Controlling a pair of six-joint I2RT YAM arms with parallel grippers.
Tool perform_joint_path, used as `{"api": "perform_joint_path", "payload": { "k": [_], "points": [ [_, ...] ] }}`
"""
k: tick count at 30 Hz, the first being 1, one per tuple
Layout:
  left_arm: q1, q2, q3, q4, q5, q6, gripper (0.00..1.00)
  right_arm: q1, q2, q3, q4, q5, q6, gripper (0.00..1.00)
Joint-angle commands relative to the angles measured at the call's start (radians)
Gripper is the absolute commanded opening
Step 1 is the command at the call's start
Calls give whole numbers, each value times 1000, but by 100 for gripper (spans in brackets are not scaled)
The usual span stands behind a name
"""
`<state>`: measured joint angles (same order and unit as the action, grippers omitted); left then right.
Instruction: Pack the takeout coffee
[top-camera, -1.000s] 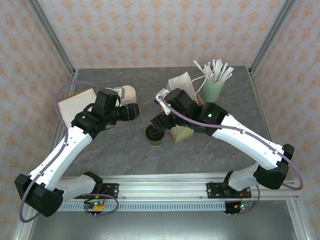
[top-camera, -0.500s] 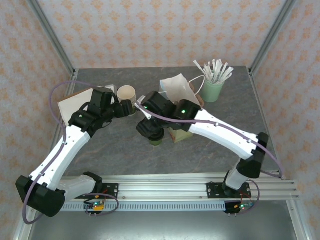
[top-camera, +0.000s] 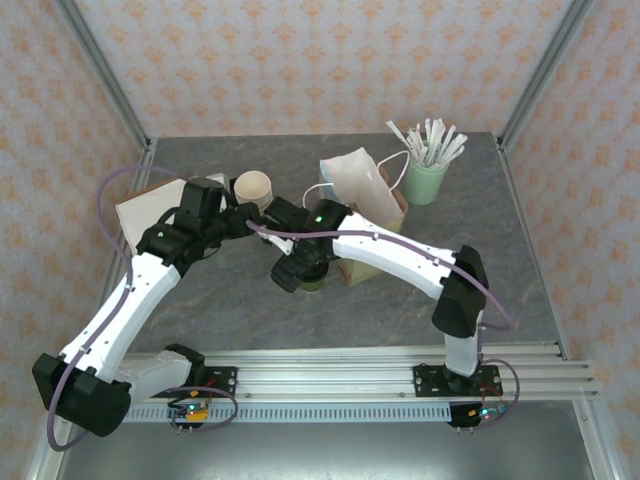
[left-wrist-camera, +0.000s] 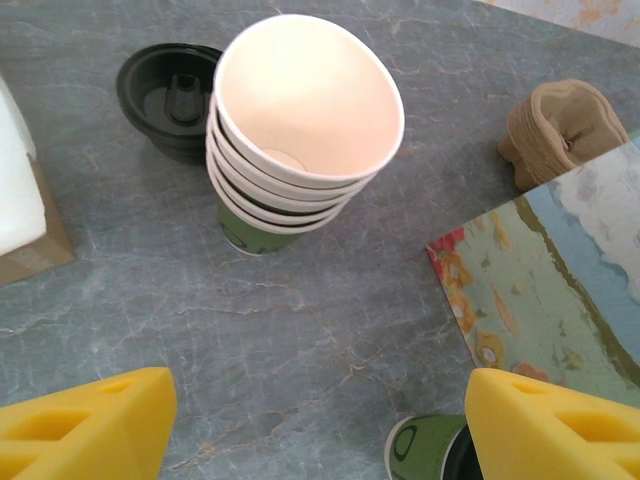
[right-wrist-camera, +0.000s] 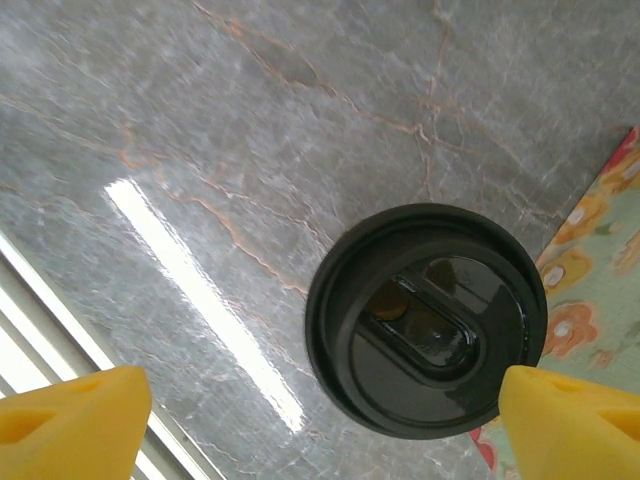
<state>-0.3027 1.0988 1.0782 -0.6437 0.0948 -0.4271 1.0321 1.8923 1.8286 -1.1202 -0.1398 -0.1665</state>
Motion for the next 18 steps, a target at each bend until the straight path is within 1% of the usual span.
{"api": "perform_joint_path", "payload": {
  "k": [1, 11, 14, 18],
  "points": [
    [17, -28, -19, -25, -41, 1, 77, -35, 26, 65, -93, 6, -24, 92],
    [31, -40, -38, -17, -41, -6, 77, -90, 112, 133, -157, -14, -39, 98],
    [33, -45, -36, -17, -45, -4, 77, -93, 136, 152, -167, -32, -48, 97],
    [33, -48, -32, -16, -41, -5, 77, -101, 159, 166, -176, -32, -55, 93]
  ]
}}
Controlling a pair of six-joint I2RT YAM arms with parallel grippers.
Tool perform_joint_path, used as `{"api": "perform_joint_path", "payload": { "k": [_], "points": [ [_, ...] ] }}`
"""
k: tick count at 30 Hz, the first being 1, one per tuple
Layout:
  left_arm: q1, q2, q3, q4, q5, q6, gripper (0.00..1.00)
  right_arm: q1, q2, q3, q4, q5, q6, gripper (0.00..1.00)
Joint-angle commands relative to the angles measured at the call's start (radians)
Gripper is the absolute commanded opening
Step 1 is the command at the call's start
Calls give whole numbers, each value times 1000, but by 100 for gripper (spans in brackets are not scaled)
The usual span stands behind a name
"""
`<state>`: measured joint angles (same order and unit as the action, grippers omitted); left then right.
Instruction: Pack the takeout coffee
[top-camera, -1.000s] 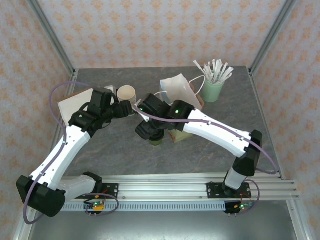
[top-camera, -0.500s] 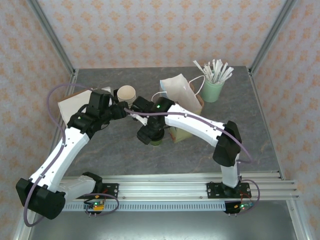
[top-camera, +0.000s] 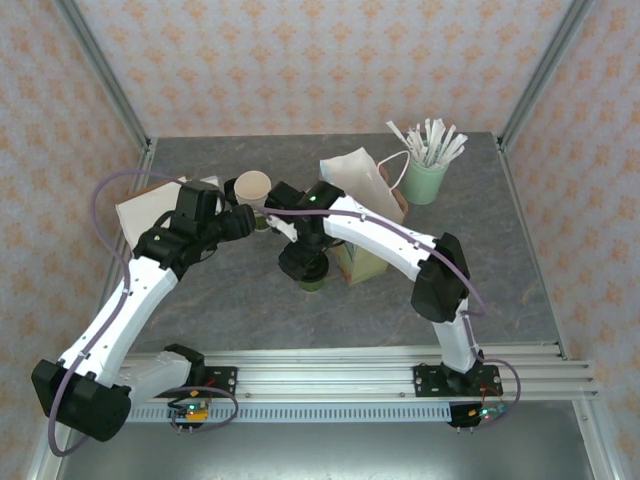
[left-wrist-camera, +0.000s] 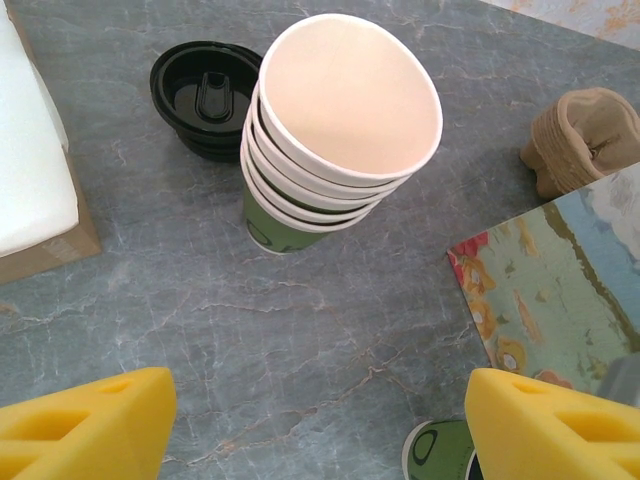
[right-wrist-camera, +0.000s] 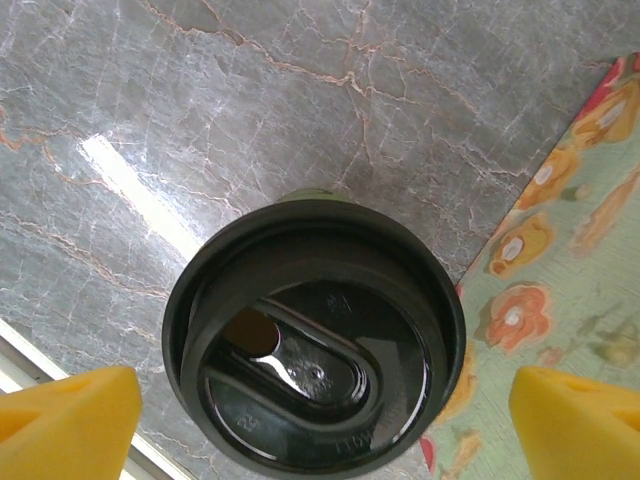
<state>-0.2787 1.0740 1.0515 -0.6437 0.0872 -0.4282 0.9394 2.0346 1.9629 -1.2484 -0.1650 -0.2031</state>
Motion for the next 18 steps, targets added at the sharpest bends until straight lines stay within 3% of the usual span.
{"api": "perform_joint_path", "payload": {
  "k": [1, 18],
  "points": [
    [8, -23, -5, -14, -31, -4, 77, -11, 21, 31, -48, -8, -19, 92],
    [9, -29, -10, -11, -17, -4, 77, -24, 53, 31, -66, -38, -27, 83]
  ]
}}
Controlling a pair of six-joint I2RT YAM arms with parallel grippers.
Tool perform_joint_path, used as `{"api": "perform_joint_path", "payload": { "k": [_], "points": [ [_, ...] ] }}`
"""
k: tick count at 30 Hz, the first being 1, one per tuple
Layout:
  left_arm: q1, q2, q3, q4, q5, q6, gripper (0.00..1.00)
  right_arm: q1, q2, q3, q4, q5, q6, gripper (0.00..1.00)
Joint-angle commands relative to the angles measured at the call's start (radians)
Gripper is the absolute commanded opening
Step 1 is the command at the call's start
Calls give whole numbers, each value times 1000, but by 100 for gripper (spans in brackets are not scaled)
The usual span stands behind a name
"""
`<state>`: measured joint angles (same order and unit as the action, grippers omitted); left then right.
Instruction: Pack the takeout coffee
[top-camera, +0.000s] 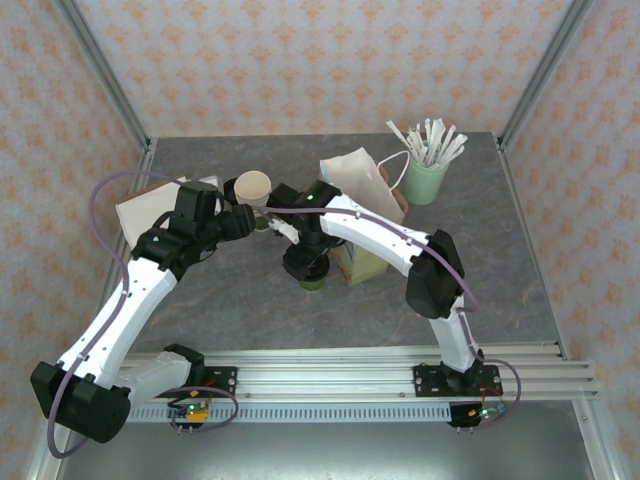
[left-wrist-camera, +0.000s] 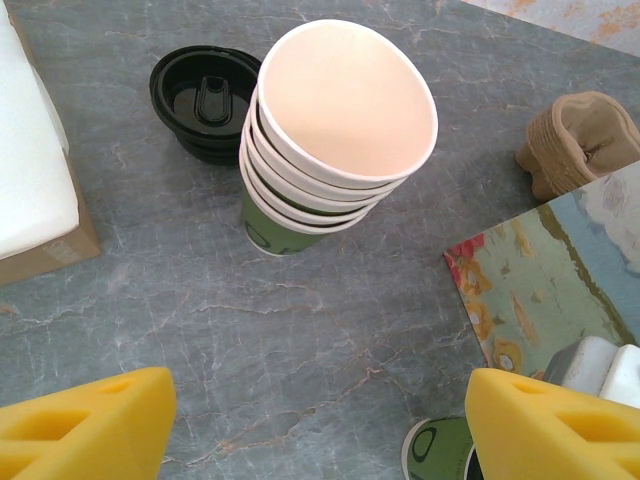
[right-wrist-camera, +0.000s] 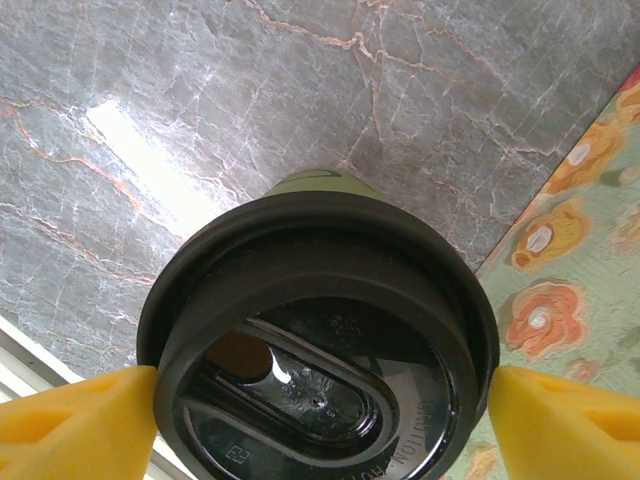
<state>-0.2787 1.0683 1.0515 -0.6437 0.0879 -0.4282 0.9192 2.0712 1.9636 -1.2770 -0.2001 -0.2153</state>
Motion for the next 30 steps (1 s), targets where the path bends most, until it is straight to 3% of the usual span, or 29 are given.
{"api": "perform_joint_path", "payload": {
  "k": [1, 15, 30],
  "points": [
    [7, -24, -11, -11, -17, -4, 77, -4, 18, 30, -38, -7, -16, 83],
    [8, -30, -16, -9, -17, -4, 77, -11, 22, 21, -42, -11, -15, 78],
    [9, -31, -16, -7, -16, -5, 77, -14, 24, 16, -53, -25, -19, 81]
  ]
}}
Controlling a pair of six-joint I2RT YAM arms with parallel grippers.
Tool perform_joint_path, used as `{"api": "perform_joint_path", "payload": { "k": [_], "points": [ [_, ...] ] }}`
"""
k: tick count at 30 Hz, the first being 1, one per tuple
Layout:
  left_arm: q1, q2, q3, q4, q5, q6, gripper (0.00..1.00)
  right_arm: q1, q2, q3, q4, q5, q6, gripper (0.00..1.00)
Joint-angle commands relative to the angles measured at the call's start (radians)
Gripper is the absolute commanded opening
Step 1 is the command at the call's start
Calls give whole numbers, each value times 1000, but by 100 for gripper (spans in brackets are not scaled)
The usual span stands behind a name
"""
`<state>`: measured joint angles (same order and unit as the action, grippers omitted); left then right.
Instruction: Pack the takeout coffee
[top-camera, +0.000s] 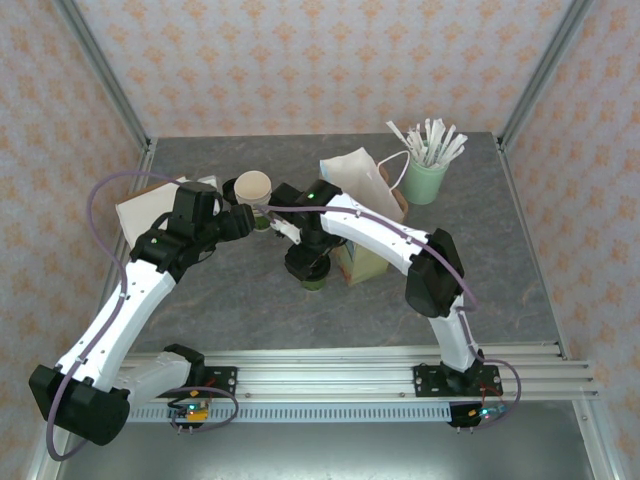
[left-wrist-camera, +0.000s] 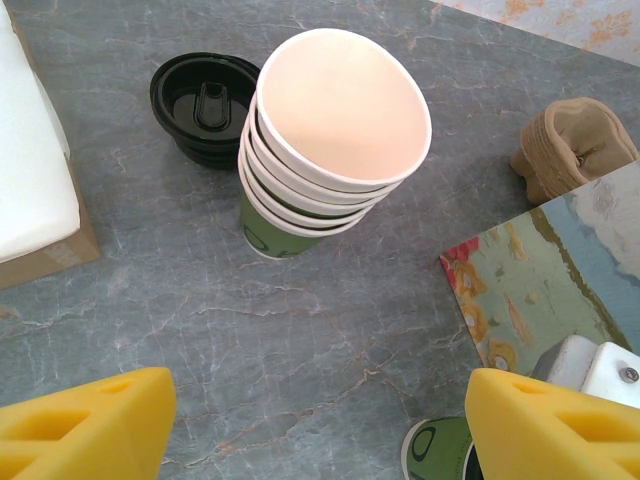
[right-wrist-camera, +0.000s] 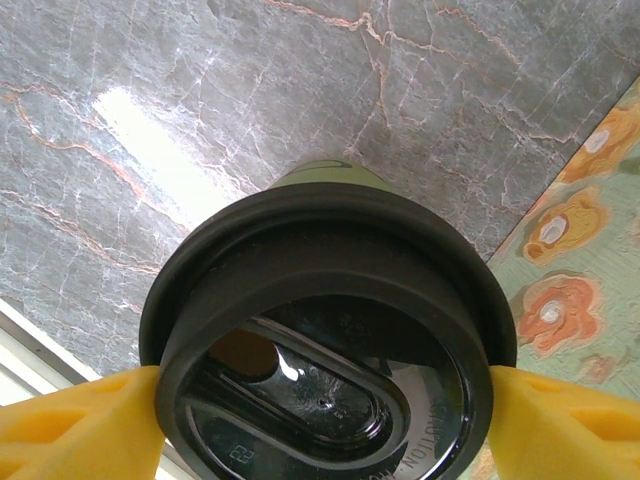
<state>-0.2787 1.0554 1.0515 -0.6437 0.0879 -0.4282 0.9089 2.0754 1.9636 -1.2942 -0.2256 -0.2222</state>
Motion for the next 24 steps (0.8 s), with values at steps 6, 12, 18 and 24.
{"api": "perform_joint_path", "payload": {
  "k": [6, 12, 18, 24],
  "points": [
    [9, -20, -17, -7, -16, -5, 77, -5, 27, 14, -37, 7, -13, 80],
    [9, -21, -20, -6, -13, -7, 77, -7, 30, 22, -36, 6, -13, 75],
    [8, -25, -22, -6, -13, -9, 77, -7, 22, 32, -36, 8, -9, 69],
    [8, -23, -19, -7, -19, -7, 77, -7, 1, 43, -28, 19, 1, 65]
  ]
}}
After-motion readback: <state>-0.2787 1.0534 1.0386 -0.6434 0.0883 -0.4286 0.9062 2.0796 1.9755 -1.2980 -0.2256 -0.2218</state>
